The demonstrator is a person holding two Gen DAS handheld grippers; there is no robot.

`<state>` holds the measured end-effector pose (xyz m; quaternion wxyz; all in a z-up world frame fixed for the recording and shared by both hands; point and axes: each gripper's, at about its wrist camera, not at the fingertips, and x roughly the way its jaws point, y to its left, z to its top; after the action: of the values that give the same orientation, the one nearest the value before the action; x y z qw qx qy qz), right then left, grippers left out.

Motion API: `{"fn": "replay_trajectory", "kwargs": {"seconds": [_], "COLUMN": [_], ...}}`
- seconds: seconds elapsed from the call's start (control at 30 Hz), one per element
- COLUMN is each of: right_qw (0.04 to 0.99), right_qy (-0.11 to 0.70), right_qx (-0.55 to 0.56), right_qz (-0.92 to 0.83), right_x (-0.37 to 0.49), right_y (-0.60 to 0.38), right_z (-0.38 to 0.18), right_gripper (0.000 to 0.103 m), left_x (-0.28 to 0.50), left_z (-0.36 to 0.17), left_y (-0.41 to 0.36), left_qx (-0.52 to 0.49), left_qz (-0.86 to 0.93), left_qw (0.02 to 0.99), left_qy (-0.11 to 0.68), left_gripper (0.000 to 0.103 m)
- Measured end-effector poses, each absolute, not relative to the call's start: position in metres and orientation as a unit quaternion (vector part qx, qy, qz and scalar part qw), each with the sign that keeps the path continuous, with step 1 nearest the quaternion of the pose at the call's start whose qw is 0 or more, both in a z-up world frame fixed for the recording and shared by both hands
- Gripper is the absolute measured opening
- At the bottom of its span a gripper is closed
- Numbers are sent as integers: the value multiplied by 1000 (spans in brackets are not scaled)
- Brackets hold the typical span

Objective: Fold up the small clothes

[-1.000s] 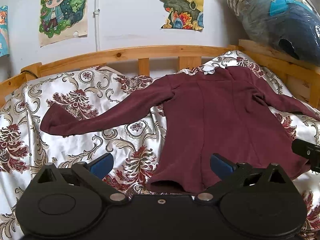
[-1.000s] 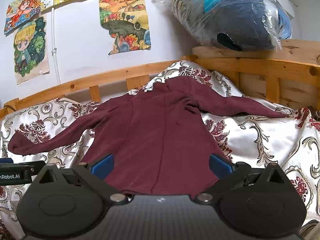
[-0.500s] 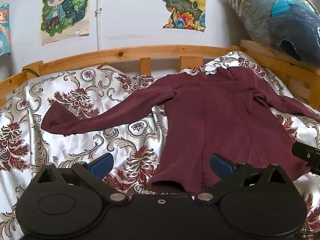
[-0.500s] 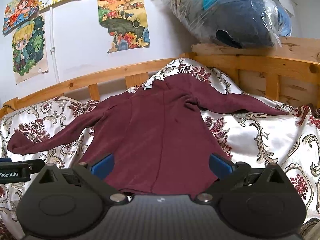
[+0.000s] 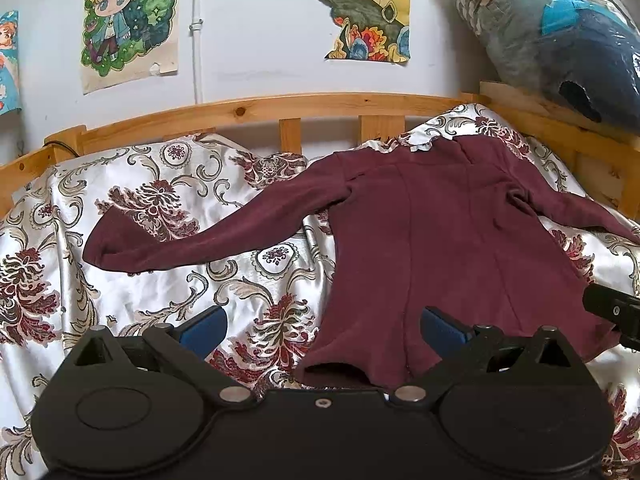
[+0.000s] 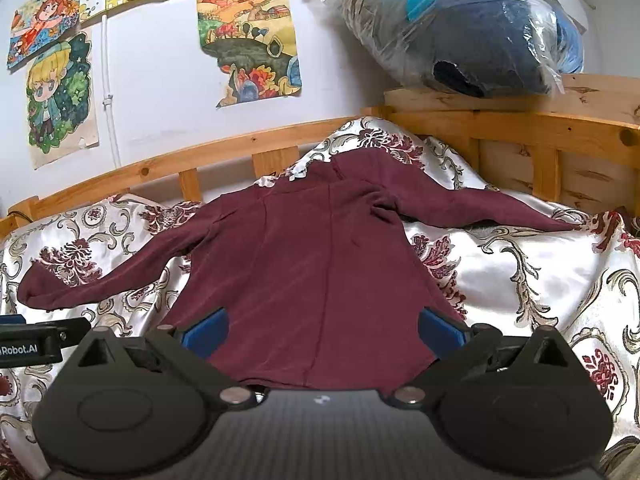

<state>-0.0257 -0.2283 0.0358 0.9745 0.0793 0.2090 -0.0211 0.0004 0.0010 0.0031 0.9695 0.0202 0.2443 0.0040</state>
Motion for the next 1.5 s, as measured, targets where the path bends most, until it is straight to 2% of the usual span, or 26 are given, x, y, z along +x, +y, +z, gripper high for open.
{"fn": "replay_trajectory", "kwargs": {"seconds": [1.03, 1.27, 1.5], "right_qw": [973, 968, 960], "right_qy": [215, 234, 254], "right_qx": [86, 87, 55], "right_qz": [-2, -31, -103], "right_x": [-25, -17, 8], "right_y": [-227, -232, -254], "right_z": [35, 44, 69], "right_gripper": [103, 103, 103], "left_x": [2, 24, 65], "left_z": [0, 7, 31], "left_y": [-6, -26, -65], "left_qx": [33, 36, 96], "left_qz": [-9, -37, 20], "left_qw": [967, 963, 958], "left_qy": [251, 264, 269], "left_gripper": [102, 102, 102]}}
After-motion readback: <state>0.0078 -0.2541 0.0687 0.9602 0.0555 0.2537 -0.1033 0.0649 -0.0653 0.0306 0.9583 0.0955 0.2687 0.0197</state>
